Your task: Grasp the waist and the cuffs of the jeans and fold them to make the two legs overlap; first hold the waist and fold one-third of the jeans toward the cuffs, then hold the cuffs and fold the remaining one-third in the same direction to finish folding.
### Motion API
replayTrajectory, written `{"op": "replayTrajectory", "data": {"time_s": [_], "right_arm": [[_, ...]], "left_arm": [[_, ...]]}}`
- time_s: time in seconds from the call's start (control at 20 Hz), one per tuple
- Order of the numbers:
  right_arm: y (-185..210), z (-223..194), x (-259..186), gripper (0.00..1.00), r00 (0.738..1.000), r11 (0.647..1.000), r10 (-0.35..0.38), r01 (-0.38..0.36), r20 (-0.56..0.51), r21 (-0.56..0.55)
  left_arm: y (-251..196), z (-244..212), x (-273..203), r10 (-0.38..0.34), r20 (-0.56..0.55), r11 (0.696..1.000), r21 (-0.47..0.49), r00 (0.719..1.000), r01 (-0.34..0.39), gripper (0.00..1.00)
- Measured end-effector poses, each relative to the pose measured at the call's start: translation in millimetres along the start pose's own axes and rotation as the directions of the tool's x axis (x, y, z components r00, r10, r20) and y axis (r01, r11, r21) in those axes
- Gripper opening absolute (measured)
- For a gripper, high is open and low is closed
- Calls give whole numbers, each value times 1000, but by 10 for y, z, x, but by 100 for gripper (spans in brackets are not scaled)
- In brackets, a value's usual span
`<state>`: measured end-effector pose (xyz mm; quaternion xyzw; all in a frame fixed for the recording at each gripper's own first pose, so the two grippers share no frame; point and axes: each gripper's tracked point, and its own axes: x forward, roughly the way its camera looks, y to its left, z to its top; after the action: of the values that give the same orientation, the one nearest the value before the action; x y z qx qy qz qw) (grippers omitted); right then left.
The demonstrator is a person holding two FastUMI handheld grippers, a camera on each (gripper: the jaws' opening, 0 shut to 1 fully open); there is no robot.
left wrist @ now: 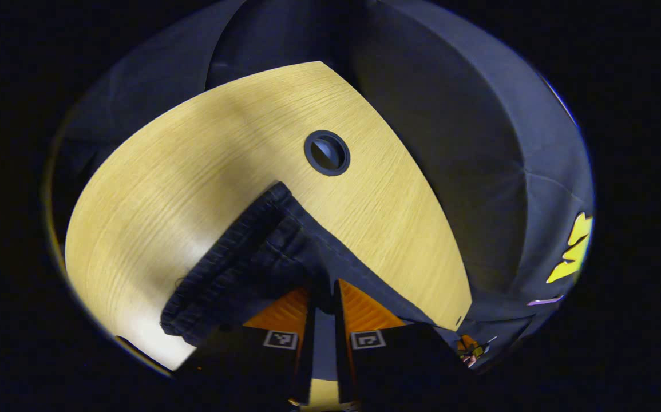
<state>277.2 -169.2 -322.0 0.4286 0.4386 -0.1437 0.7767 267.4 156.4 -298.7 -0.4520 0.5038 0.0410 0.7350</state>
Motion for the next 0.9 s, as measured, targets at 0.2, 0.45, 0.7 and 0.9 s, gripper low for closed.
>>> {"op": "replayTrajectory", "data": {"time_s": [0.2, 0.45, 0.7, 0.9], "right_arm": [[136, -19, -55, 29, 1000, 999, 22, -22, 4, -49], [362, -52, -498, 93, 995, 988, 97, -91, 37, -126], [431, -343, -1295, 94, 981, 942, 171, -134, 95, -307], [457, -733, -2020, 94, 962, 850, 237, -137, 136, -508]], "left_arm": [[-221, -106, -6, 21, -3, 998, 54, 1000, -21, 66], [-600, -315, -449, 61, 0, 984, 169, 998, -61, 97], [-1109, -601, -1115, -17, 123, 937, 349, 992, -27, 97], [-1458, -1191, -1736, -76, 216, 816, 575, 973, -64, 98]]}}
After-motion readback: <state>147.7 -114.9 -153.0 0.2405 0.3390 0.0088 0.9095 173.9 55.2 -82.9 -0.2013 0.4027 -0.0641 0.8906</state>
